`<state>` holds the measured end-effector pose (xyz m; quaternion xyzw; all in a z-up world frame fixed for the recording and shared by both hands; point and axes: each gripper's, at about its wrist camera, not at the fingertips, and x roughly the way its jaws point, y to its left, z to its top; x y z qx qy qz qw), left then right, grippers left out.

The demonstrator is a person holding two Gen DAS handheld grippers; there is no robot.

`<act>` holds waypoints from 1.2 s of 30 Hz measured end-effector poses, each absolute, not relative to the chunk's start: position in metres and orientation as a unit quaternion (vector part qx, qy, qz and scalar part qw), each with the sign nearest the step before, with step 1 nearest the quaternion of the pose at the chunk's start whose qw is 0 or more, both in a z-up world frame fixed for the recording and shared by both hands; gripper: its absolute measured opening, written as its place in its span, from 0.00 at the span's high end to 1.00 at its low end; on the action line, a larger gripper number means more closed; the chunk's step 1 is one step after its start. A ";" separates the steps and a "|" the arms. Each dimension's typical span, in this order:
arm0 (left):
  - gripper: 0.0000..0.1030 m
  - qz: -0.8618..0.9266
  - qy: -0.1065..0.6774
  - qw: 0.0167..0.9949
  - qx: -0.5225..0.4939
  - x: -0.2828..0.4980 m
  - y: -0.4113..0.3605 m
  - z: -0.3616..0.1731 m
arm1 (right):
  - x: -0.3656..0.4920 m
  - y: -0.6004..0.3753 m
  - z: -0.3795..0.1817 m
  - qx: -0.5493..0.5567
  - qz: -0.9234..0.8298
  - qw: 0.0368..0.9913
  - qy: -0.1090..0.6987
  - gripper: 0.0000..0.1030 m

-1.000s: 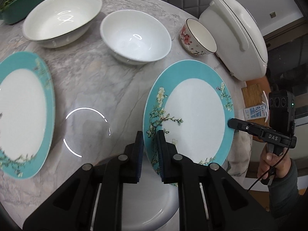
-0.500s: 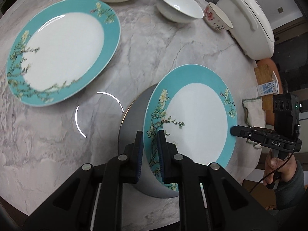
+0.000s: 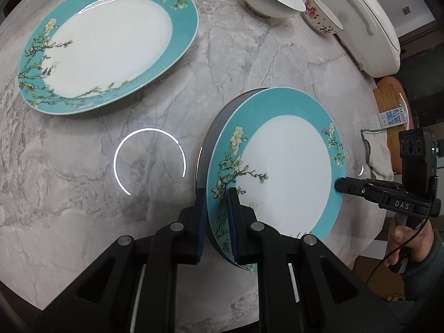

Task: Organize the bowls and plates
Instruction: 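Lift the teal plate with both grippers and lower it onto the grey plate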

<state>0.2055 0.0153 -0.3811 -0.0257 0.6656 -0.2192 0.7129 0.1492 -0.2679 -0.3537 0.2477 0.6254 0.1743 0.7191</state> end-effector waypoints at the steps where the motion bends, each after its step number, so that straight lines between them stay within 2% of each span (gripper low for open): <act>1: 0.88 -0.219 0.665 0.714 -0.022 0.206 0.014 -0.381 | 0.147 -0.267 -0.354 0.242 0.174 0.721 0.625 0.89; 13: 0.85 -0.196 0.636 0.742 0.082 0.198 -0.013 -0.376 | 0.135 -0.259 -0.345 0.187 0.150 0.755 0.611 0.86; 21: 0.85 -0.197 0.629 0.747 0.090 0.197 -0.014 -0.375 | 0.130 -0.249 -0.340 0.134 0.144 0.776 0.599 0.84; 27: 0.85 -0.197 0.627 0.749 0.092 0.197 -0.015 -0.375 | 0.125 -0.218 -0.333 0.005 0.137 0.798 0.586 0.71; 36: 0.84 -0.198 0.625 0.750 0.084 0.197 -0.015 -0.375 | 0.116 -0.193 -0.334 -0.103 0.124 0.806 0.570 0.57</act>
